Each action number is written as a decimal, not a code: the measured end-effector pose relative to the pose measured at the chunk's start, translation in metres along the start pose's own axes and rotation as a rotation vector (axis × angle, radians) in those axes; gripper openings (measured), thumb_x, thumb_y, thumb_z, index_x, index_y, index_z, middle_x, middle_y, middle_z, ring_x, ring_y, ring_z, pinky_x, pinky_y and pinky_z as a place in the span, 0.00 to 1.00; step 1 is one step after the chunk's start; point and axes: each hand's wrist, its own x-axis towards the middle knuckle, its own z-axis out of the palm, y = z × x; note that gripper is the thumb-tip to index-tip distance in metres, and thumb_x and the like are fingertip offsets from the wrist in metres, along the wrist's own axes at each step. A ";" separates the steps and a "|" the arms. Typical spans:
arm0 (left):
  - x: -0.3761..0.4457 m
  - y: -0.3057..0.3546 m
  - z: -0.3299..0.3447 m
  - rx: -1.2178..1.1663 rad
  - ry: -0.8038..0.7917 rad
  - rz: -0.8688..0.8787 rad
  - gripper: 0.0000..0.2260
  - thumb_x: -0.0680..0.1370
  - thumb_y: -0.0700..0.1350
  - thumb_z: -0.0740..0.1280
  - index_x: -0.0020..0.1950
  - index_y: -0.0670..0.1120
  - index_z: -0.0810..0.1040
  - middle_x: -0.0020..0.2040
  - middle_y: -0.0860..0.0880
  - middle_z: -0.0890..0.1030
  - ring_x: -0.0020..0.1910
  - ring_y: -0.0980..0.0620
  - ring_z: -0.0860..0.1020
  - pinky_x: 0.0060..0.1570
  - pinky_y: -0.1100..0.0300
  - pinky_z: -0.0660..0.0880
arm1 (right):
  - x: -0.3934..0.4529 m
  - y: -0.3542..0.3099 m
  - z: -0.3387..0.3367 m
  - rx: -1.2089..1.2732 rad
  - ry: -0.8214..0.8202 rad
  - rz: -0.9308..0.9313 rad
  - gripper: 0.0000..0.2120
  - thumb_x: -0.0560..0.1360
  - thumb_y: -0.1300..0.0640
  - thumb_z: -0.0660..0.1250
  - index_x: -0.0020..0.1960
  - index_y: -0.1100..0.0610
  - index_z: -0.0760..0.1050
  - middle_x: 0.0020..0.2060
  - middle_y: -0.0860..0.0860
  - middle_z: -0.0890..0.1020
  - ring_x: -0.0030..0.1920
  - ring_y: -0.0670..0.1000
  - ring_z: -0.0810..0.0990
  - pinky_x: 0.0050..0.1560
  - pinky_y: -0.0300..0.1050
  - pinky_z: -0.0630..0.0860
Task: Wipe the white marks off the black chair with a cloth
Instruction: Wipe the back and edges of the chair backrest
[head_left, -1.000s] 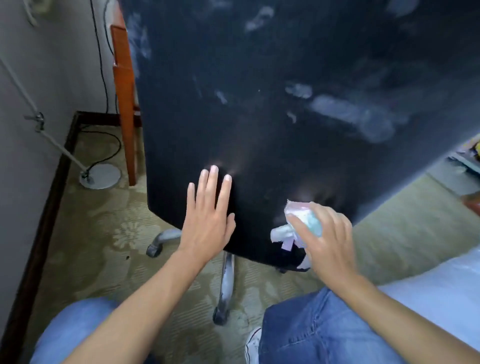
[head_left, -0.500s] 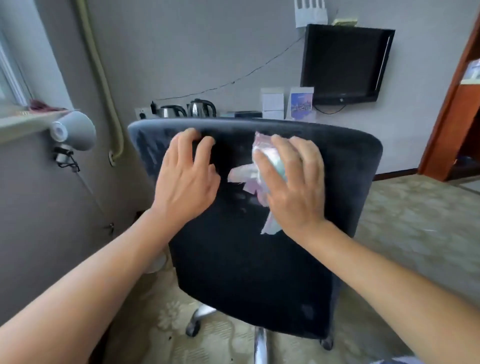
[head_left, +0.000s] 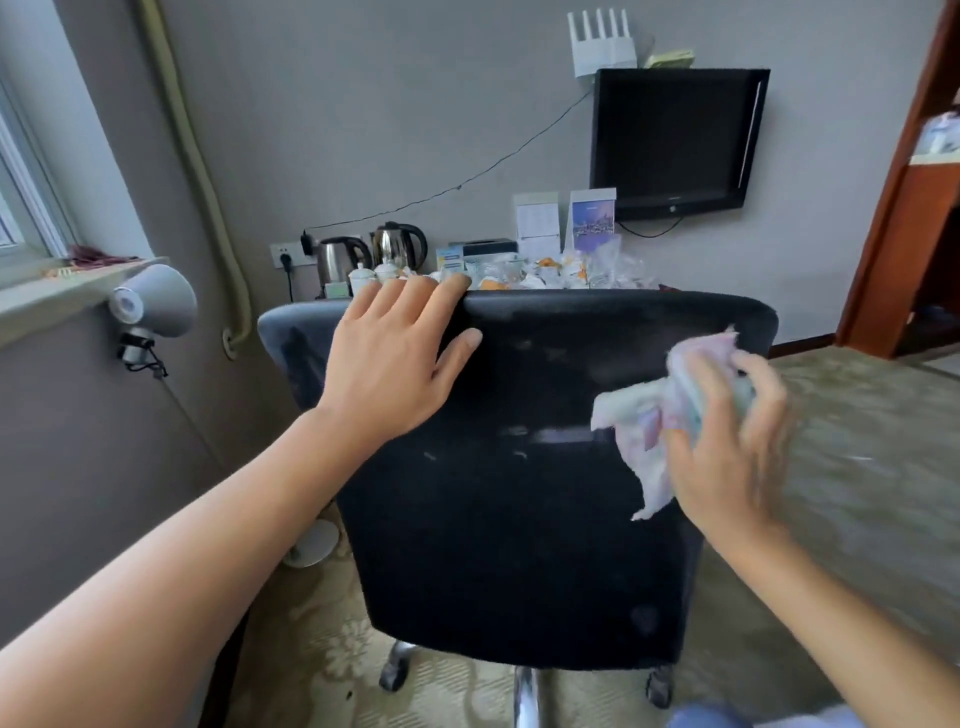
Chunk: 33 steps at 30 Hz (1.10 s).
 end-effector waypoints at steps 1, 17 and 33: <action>0.003 0.002 -0.001 -0.027 -0.007 0.034 0.21 0.86 0.57 0.59 0.74 0.45 0.73 0.58 0.46 0.80 0.56 0.40 0.78 0.58 0.47 0.73 | 0.012 0.007 -0.001 0.098 0.069 0.224 0.24 0.75 0.62 0.64 0.72 0.58 0.72 0.67 0.63 0.69 0.63 0.65 0.72 0.59 0.50 0.69; -0.008 -0.002 -0.028 0.005 -0.066 -0.143 0.25 0.81 0.73 0.56 0.44 0.51 0.63 0.36 0.54 0.74 0.31 0.47 0.69 0.32 0.57 0.60 | -0.138 -0.158 0.102 0.214 -0.138 0.510 0.23 0.78 0.64 0.62 0.73 0.57 0.65 0.68 0.60 0.67 0.63 0.65 0.73 0.63 0.60 0.75; 0.044 0.111 -0.033 -0.969 -0.500 -0.086 0.18 0.84 0.48 0.60 0.74 0.49 0.72 0.63 0.51 0.82 0.54 0.54 0.79 0.56 0.61 0.72 | -0.111 -0.156 -0.009 0.486 -0.336 0.834 0.28 0.78 0.50 0.67 0.73 0.56 0.63 0.63 0.50 0.67 0.55 0.50 0.77 0.49 0.44 0.74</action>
